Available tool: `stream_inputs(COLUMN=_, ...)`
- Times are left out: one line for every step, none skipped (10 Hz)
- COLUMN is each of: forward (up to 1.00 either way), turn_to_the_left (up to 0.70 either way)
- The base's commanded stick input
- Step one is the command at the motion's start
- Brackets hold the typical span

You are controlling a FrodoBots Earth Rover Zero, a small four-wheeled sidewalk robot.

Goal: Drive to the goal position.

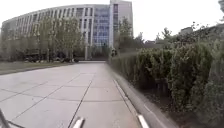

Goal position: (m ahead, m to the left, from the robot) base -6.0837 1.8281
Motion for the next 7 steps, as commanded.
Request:
stream_inputs(forward=0.04, turn_to_the_left=0.0)
stream_inputs(forward=0.03, turn_to_the_left=0.0)
stream_inputs(forward=-0.01, turn_to_the_left=0.0)
stream_inputs(forward=-0.04, turn_to_the_left=0.0)
stream_inputs(forward=-0.26, turn_to_the_left=0.0)
stream_inputs(forward=-0.46, turn_to_the_left=0.0)
stream_inputs(forward=-0.06, turn_to_the_left=0.0)
